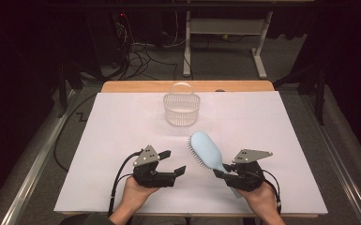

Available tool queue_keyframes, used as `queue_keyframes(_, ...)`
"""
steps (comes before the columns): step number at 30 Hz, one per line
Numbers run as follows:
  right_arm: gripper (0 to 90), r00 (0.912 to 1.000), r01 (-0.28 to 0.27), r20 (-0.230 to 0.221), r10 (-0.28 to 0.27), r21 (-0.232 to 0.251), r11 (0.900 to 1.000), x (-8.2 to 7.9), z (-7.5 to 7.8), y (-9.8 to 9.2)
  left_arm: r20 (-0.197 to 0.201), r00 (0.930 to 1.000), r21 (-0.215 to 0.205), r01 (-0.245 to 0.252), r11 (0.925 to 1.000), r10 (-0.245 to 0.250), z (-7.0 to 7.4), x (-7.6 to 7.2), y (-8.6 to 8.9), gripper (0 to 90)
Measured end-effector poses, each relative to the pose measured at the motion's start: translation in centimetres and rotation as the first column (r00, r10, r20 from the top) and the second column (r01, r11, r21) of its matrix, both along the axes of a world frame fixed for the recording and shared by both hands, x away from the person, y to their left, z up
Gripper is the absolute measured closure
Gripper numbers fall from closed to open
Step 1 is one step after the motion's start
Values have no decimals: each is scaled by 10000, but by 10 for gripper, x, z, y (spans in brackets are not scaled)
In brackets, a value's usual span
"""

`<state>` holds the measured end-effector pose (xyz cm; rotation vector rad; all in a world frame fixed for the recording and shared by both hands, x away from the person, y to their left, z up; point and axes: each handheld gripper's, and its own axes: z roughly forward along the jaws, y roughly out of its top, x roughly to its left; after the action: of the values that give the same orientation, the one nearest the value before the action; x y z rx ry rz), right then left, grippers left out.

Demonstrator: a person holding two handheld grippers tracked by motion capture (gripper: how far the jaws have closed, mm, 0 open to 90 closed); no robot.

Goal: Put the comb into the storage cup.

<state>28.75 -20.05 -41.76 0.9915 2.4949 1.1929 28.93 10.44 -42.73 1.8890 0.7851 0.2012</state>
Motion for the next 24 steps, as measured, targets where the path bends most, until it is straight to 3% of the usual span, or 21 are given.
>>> queue_keyframes(7,702,9997,-209,104,211,-255,9995,-1,-1,9,-82,9996,-150,254,9996,-255,2,1,-8,218)
queue_keyframes(24,702,9981,-574,198,581,-316,9979,-3,-3,22,-75,9983,-318,567,9979,-569,1,5,-23,175)
